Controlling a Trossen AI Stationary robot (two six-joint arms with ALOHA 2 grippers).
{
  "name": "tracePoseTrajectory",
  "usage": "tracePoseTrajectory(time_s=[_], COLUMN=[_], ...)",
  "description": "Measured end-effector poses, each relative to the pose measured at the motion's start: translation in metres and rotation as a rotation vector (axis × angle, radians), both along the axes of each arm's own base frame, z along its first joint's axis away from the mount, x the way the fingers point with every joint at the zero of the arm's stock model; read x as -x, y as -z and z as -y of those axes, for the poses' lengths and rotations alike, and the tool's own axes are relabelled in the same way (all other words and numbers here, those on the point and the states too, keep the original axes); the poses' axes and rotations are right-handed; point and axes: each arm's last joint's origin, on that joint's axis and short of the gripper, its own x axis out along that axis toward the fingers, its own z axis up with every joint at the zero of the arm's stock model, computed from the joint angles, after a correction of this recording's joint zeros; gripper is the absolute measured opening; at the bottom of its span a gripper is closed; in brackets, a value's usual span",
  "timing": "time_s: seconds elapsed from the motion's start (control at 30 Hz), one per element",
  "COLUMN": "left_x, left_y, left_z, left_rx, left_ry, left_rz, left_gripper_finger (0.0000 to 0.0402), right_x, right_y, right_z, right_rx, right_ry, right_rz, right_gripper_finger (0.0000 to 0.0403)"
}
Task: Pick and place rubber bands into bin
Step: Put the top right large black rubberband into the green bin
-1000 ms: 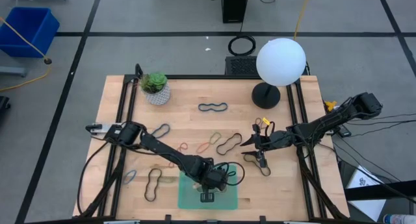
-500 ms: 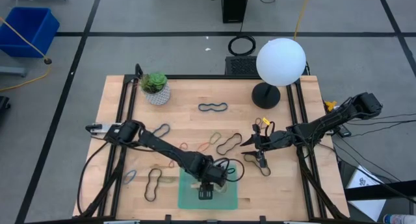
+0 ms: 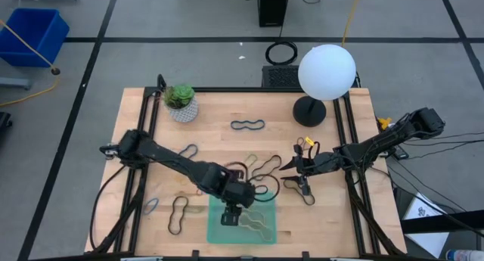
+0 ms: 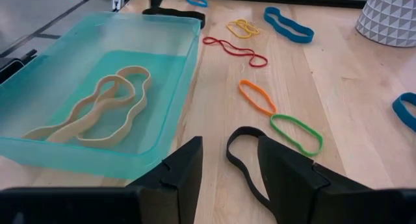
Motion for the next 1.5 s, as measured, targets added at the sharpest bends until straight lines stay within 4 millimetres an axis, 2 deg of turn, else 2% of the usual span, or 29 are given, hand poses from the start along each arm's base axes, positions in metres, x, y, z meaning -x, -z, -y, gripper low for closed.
tracePoseTrajectory(time_s=[0.13,0.37,0.47,0.53,0.63,0.77,1.1,1.27,1.5], left_x=[0.019,0.064,0.085,0.1,0.118,0.142,0.201,0.218,0.235], left_y=[-0.038,-0.105,-0.122,-0.127,-0.12,-0.1,-0.021,0.013,0.049], left_z=[-0.013,-0.036,-0.046,-0.052,-0.06,-0.07,-0.091,-0.097,-0.104], left_rx=[-0.086,-0.189,-0.236,-0.243,-0.238,-0.212,-0.088,-0.052,-0.019], left_ry=[-0.031,-0.056,-0.068,-0.083,-0.096,-0.12,-0.202,-0.212,-0.217], left_rz=[0.102,0.309,0.362,0.386,0.415,0.495,0.651,0.741,0.843], left_gripper_finger=[0.0237,0.0237,0.0237,0.0237,0.0237,0.0237,0.0237,0.0237,0.0237], right_x=[0.0,-0.001,-0.001,-0.001,-0.001,-0.001,-0.001,-0.002,-0.002], right_y=[0.0,-0.002,-0.002,-0.002,-0.002,-0.002,-0.003,-0.004,-0.004], right_z=[0.0,0.0,0.0,0.0,0.0,0.0,-0.001,-0.001,-0.001], right_rx=[0.0,-0.006,-0.007,-0.007,-0.007,-0.008,-0.036,-0.04,-0.04], right_ry=[0.0,0.0,0.0,0.0,0.0,-0.002,0.008,0.008,0.008], right_rz=[0.0,0.017,0.021,0.021,0.021,0.021,0.029,0.04,0.039], right_gripper_finger=[0.0141,0.0141,0.0141,0.0141,0.0141,0.0141,0.0141,0.0141,0.0141])
